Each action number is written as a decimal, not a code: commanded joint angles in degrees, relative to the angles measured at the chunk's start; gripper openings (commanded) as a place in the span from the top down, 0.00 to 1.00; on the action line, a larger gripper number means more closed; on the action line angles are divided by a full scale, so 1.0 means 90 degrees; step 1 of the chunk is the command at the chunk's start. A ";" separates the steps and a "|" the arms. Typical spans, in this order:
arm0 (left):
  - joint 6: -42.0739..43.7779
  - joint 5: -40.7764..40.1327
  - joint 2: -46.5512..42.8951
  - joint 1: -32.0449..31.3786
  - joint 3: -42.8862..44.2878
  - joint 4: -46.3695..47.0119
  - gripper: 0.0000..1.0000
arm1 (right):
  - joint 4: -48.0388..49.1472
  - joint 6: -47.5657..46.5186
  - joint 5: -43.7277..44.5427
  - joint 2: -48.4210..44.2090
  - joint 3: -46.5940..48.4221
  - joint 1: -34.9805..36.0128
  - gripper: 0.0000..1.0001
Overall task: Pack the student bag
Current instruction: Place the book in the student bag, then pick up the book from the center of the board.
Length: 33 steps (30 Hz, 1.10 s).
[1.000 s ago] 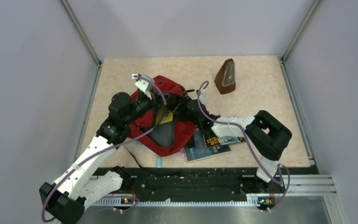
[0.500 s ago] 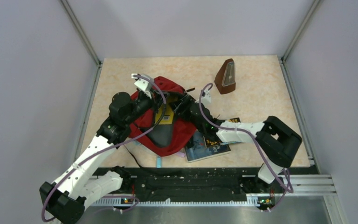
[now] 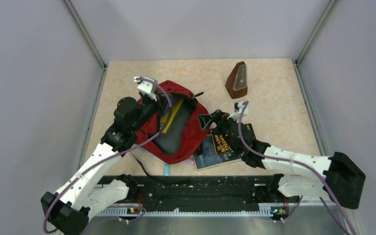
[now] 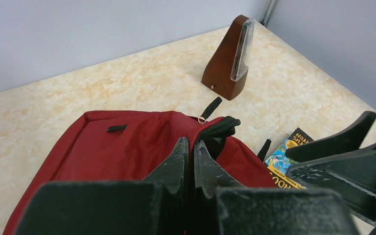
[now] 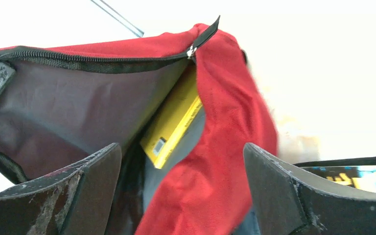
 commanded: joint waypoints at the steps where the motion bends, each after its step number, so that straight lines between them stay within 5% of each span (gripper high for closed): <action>1: 0.0041 -0.0075 -0.0169 0.0008 0.0133 0.0390 1.00 | -0.1066 -0.1374 0.0276 -0.0892 -0.0248 -0.0121 0.03; 7: 0.0051 -0.0079 -0.0156 0.0005 0.0140 0.0361 1.00 | -0.2977 -0.1749 -0.1102 -0.1891 -0.0401 -0.1548 0.01; 14: 0.0311 -0.0351 -0.0114 0.0004 0.0101 0.0325 1.00 | -0.4826 -0.1518 -0.0883 -0.3088 -0.0594 -0.2379 0.01; 21: 0.0290 -0.0253 -0.0079 0.0009 0.0094 0.0336 1.00 | -0.5748 -0.0675 -0.1654 -0.4153 -0.1377 -0.3659 0.01; 33: 0.0299 -0.0283 0.0034 0.0004 0.0052 0.0351 1.00 | -0.6531 0.1657 -0.1684 -0.6142 -0.2627 -0.3777 0.01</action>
